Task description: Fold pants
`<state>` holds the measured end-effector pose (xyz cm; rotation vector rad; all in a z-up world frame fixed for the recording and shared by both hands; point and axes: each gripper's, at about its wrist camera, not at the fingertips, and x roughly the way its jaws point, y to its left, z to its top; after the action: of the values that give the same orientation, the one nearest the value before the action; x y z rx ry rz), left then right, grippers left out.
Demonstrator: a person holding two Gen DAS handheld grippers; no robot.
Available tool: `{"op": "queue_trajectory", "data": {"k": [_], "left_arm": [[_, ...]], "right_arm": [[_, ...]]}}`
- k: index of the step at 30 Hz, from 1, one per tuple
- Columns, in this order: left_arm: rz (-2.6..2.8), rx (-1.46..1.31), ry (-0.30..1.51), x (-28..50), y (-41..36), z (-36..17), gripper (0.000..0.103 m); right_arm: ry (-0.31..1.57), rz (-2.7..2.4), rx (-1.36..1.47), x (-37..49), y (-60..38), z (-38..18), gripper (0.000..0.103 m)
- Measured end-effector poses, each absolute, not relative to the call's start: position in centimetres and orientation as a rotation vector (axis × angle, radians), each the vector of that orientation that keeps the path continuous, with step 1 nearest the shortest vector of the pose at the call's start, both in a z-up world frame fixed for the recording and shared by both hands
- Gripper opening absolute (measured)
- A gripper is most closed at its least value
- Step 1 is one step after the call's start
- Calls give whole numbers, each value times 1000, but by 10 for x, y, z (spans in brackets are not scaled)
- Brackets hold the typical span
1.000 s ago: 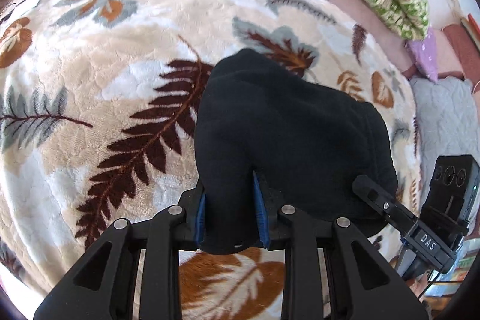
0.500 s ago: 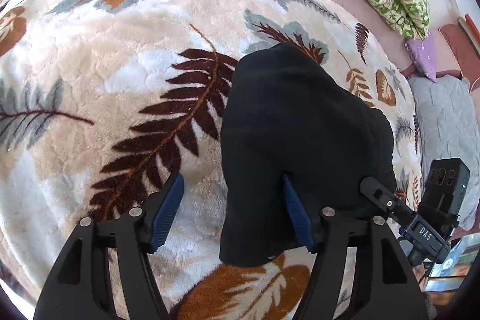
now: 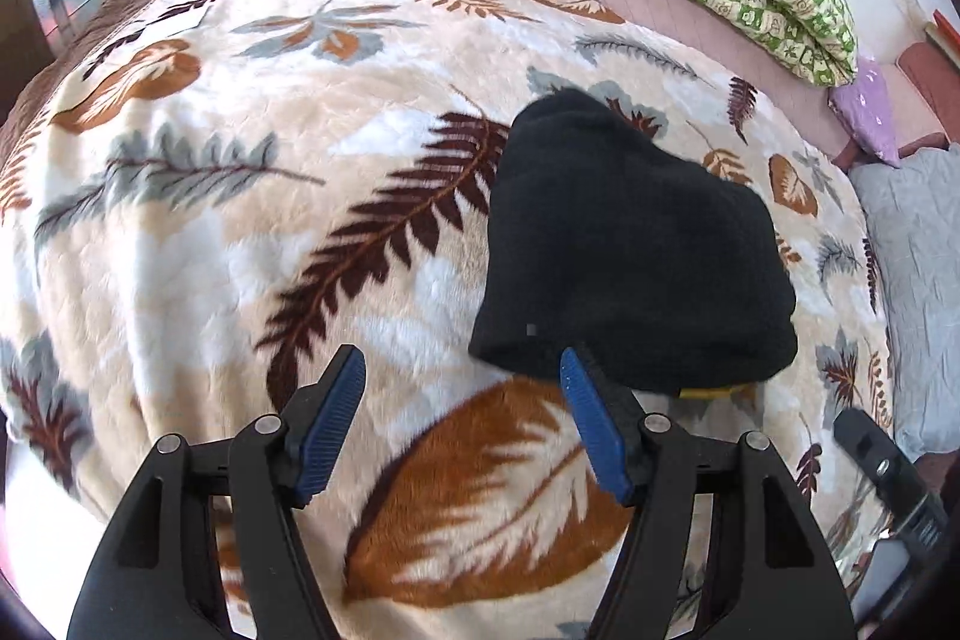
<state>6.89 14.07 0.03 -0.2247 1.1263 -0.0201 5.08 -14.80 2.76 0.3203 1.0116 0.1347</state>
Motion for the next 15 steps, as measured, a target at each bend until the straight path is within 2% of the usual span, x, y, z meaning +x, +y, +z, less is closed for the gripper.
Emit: {"op": "queue_trajectory", "data": {"k": [8, 15], "left_arm": [[101, -112, 1007, 32, 128, 1, 67], [153, -10, 969, 20, 131, 6, 67]], "right_arm": [[971, 35, 139, -14, -104, 22, 103], [883, 36, 37, -32, -81, 41, 103]]}}
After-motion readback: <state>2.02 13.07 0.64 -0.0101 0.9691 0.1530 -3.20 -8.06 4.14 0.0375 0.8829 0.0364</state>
